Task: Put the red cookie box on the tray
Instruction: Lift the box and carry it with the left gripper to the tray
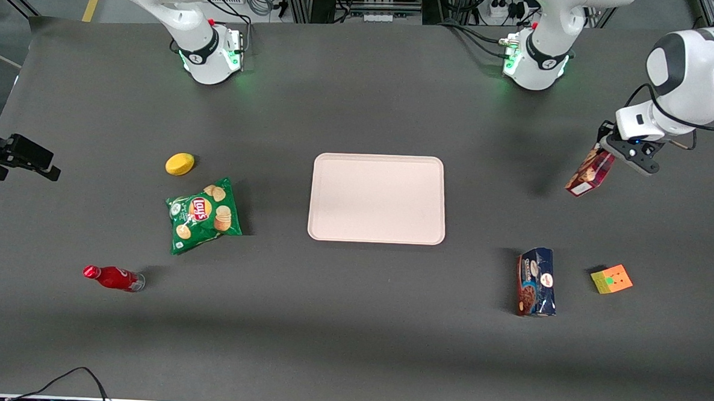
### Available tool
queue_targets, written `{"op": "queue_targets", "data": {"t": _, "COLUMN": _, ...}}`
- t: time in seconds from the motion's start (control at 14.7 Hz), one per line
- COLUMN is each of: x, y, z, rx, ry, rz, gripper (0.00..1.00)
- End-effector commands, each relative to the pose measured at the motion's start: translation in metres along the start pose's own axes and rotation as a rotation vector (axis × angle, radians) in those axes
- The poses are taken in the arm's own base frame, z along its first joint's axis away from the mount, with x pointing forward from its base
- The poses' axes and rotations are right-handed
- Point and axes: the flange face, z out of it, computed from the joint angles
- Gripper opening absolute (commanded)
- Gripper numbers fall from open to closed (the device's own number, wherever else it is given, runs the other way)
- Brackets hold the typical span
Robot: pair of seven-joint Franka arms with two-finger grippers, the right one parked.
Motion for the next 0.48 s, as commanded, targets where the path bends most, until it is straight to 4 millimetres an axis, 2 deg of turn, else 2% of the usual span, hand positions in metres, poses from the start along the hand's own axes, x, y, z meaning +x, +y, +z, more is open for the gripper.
{"op": "queue_targets", "data": {"t": 0.0, "x": 0.08, "y": 0.056, "z": -0.09, "rx": 0.028, "ry": -0.044, "rz": -0.104, "gripper": 0.0}}
{"op": "queue_targets", "data": {"t": 0.07, "x": 0.106, "y": 0.09, "z": -0.105, "rx": 0.038, "ry": -0.042, "rz": -0.155, "gripper": 0.0}}
{"op": "queue_targets", "data": {"t": 0.2, "x": 0.157, "y": 0.162, "z": -0.116, "rx": 0.075, "ry": -0.031, "rz": -0.238, "gripper": 0.0}}
{"op": "queue_targets", "data": {"t": 0.34, "x": 0.203, "y": 0.224, "z": -0.113, "rx": 0.094, "ry": -0.016, "rz": -0.322, "gripper": 0.0}}
{"op": "queue_targets", "data": {"t": 0.41, "x": 0.222, "y": 0.244, "z": -0.105, "rx": 0.084, "ry": -0.014, "rz": -0.363, "gripper": 0.0}}
